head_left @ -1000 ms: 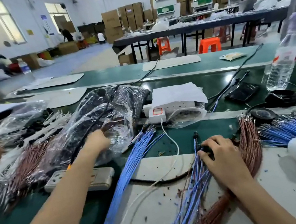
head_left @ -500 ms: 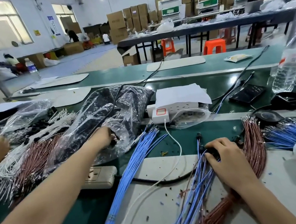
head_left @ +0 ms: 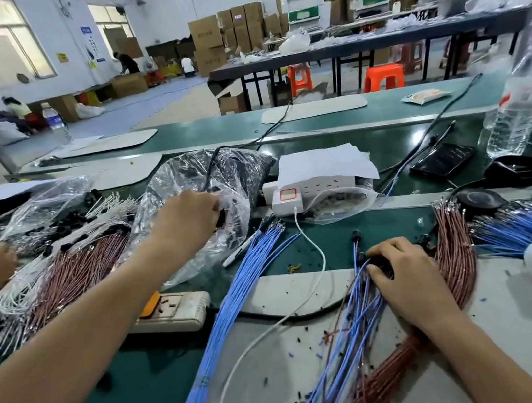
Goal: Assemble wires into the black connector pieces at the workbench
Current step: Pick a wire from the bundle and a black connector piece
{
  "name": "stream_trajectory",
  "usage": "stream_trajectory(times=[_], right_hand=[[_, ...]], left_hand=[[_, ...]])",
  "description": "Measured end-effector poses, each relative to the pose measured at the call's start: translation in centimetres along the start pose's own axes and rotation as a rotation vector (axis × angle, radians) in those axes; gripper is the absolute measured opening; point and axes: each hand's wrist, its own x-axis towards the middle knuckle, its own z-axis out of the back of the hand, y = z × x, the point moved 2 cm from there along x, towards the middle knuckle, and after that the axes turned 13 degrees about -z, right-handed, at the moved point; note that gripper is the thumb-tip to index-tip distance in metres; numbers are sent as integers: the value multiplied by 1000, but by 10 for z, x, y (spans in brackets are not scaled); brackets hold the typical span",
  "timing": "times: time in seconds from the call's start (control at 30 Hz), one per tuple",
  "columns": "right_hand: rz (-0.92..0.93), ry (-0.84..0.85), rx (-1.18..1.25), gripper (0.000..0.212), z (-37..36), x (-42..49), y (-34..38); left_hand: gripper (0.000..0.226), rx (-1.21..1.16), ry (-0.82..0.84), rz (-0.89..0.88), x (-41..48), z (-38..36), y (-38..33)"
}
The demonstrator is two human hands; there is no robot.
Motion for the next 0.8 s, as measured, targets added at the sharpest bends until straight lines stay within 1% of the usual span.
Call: stream_trajectory(times=[0.1, 0.17, 0.27, 0.37, 0.43, 0.5, 0.53, 0.6, 0.63, 0.67, 0.7, 0.77, 0.8], right_hand=[[-1, 3, 12, 24, 1, -1, 0], [0, 7, 24, 24, 1, 0, -1], [-4, 11, 21, 24, 0, 1, 0], [-12, 15, 40, 25, 0, 2, 0], [-20, 26, 49, 25, 1, 2, 0], [-18, 32, 52, 26, 1, 1, 0], [-14, 32, 53, 26, 1, 0, 0], [-10, 26, 56, 26, 1, 0, 0], [-10, 21, 58, 26, 1, -1, 0], [-12, 19, 59, 26, 1, 0, 0], [-14, 20, 58, 26, 2, 0, 1], [-16, 26, 52, 27, 2, -1, 1], [-17, 27, 52, 27, 2, -1, 1]], left_hand=[[17, 92, 7, -19, -5, 5, -18], [16, 70, -16, -50, -8, 6, -22], [19, -17, -103, -60, -12, 7, -21], [21, -155, -102, -52, -12, 2, -33], [22, -283, -104, 1, -15, -5, -45], [22, -392, -195, 65, -24, -4, -54], [23, -407, -284, 48, -30, -2, -59], [28, -427, -449, -93, -45, 3, -74], [30, -458, -493, -174, -51, 4, -83], [30, -519, -495, -239, -54, 2, -91], [30, -588, -440, -252, -52, -2, -95], [34, -672, -265, -129, -38, -19, -92], [35, -656, -151, -52, -30, -30, -85]])
